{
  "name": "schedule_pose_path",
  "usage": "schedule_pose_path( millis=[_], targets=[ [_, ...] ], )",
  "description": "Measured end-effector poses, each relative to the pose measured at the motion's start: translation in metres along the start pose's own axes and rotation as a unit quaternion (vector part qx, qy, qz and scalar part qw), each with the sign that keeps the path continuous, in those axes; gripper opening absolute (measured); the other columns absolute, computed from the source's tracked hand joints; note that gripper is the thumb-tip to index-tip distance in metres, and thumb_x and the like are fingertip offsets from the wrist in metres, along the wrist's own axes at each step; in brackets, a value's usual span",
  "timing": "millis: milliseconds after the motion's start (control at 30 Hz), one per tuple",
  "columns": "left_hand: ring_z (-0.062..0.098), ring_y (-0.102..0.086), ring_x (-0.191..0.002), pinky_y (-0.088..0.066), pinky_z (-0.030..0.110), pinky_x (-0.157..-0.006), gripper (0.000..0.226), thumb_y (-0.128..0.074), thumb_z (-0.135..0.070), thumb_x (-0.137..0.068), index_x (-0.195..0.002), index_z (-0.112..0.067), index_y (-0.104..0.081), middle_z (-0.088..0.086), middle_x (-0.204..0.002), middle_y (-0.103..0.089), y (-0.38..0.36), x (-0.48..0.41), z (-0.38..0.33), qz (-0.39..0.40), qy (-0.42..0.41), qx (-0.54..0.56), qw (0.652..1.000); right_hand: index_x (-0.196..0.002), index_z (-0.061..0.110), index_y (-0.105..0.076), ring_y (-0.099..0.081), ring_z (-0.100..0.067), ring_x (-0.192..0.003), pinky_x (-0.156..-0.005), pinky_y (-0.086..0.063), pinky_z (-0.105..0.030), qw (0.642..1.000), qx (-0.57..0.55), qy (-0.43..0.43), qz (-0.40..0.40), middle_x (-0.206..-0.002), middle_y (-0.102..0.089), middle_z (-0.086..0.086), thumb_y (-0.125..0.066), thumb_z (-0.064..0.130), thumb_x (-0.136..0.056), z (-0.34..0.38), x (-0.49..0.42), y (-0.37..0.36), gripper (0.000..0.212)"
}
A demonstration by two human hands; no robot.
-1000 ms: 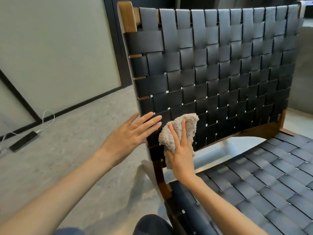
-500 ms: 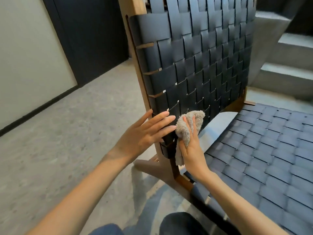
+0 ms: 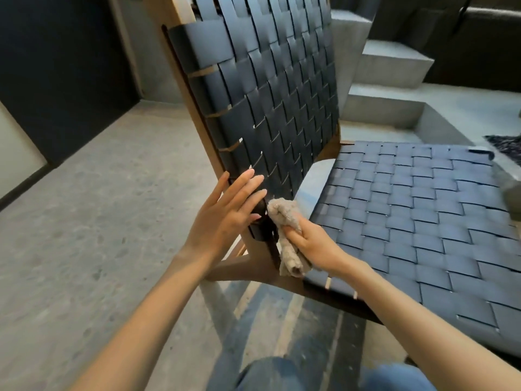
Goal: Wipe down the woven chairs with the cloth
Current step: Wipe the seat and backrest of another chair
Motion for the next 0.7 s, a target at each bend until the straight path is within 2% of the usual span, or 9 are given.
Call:
schedule_pose_path(
  millis=[100, 167, 233, 300, 333, 400, 500, 567, 700],
  targets=[
    [0.032, -0.046, -0.129, -0.035, 0.05, -0.106, 0.044, -0.07, -0.01, -0.083, -0.126, -0.004, -0.059, 0.012, -0.131, -0.057, 0.015, 0.006, -0.002, -0.022, 0.05, 0.129, 0.99, -0.127, 0.033, -0.046, -0.056, -0.009, -0.103, -0.084, -0.044, -0.013, 0.994, -0.023, 0.033, -0.106, -0.117, -0.057, 0.007, -0.061, 0.017, -0.092, 0.02, 0.014, 0.027, 0.041],
    [0.029, -0.049, -0.126, -0.039, 0.038, -0.105, 0.042, -0.064, -0.015, -0.087, -0.128, -0.008, -0.057, 0.008, -0.127, -0.058, 0.025, 0.01, 0.001, -0.032, 0.112, 0.241, 0.963, -0.122, 0.035, -0.039, -0.055, -0.006, -0.103, -0.079, -0.049, -0.019, 0.987, -0.022, 0.062, -0.15, -0.12, -0.051, 0.006, -0.071, 0.022, -0.085, 0.044, 0.021, 0.04, 0.051],
    [0.01, -0.05, -0.116, -0.04, 0.015, -0.097, 0.039, -0.054, -0.039, -0.088, -0.125, -0.025, -0.057, -0.012, -0.117, -0.057, 0.031, 0.012, 0.008, -0.013, 0.215, 0.404, 0.889, -0.112, 0.039, -0.028, -0.052, 0.006, -0.106, -0.076, -0.049, -0.012, 0.982, -0.019, 0.102, -0.16, -0.12, -0.046, 0.015, -0.074, 0.036, -0.078, 0.075, 0.026, 0.046, 0.057],
    [-0.005, -0.055, -0.101, -0.043, 0.004, -0.075, 0.036, -0.052, -0.056, -0.078, -0.111, -0.043, -0.053, -0.029, -0.103, -0.056, 0.03, 0.011, 0.005, 0.043, 0.27, 0.556, 0.785, -0.109, 0.033, -0.023, -0.048, 0.015, -0.108, -0.079, -0.046, -0.006, 0.98, -0.027, 0.132, -0.144, -0.12, -0.042, 0.022, -0.074, 0.04, -0.074, 0.099, 0.029, 0.048, 0.062],
    [-0.01, -0.056, -0.097, -0.043, 0.002, -0.07, 0.036, -0.056, -0.057, -0.074, -0.107, -0.046, -0.051, -0.03, -0.099, -0.057, 0.033, 0.01, 0.004, 0.047, 0.268, 0.59, 0.76, -0.108, 0.027, -0.024, -0.048, 0.014, -0.108, -0.08, -0.045, -0.006, 0.982, -0.025, 0.138, -0.129, -0.12, -0.042, 0.02, -0.076, 0.036, -0.074, 0.107, 0.03, 0.047, 0.062],
    [-0.015, -0.056, -0.093, -0.045, 0.002, -0.069, 0.032, -0.062, -0.051, -0.074, -0.104, -0.046, -0.052, -0.027, -0.098, -0.06, 0.041, 0.011, 0.005, 0.02, 0.263, 0.598, 0.757, -0.111, 0.018, -0.032, -0.053, 0.005, -0.104, -0.08, -0.05, -0.012, 0.99, -0.015, 0.123, -0.071, -0.117, -0.049, 0.01, -0.078, 0.024, -0.077, 0.117, 0.031, 0.041, 0.057],
    [-0.002, -0.062, -0.091, -0.049, 0.007, -0.071, 0.014, -0.059, -0.032, -0.088, -0.101, -0.037, -0.059, -0.019, -0.096, -0.064, 0.046, 0.02, 0.019, -0.012, 0.301, 0.595, 0.745, -0.118, 0.02, -0.046, -0.06, -0.006, -0.103, -0.084, -0.055, -0.026, 0.996, -0.034, 0.087, 0.015, -0.112, -0.058, 0.007, -0.068, 0.023, -0.087, 0.126, 0.034, 0.033, 0.038],
    [0.006, -0.061, -0.093, -0.051, 0.013, -0.072, 0.011, -0.052, -0.027, -0.094, -0.1, -0.032, -0.06, -0.01, -0.098, -0.065, 0.045, 0.029, 0.032, 0.009, 0.33, 0.597, 0.731, -0.114, 0.022, -0.058, -0.059, 0.001, -0.098, -0.084, -0.05, -0.019, 0.995, -0.026, 0.099, 0.012, -0.104, -0.062, 0.015, -0.059, 0.02, -0.093, 0.133, 0.035, 0.038, 0.021],
    [0.006, -0.052, -0.093, -0.04, 0.012, -0.068, 0.011, -0.052, -0.028, -0.095, -0.106, -0.024, -0.052, -0.006, -0.107, -0.056, 0.051, 0.041, 0.075, 0.036, 0.381, 0.481, 0.789, -0.107, 0.017, -0.071, -0.045, -0.013, -0.104, -0.09, -0.04, -0.031, 0.989, 0.103, 0.092, -0.058, -0.102, -0.054, 0.008, -0.064, 0.022, -0.09, 0.136, 0.023, 0.053, 0.019]
  ],
)
Point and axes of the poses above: each hand's wrist, its own x-axis away from the middle knuckle, its own y-axis out of the back of the hand, z = x × y, the point moved 7 cm from there along -x, towards the middle knuckle
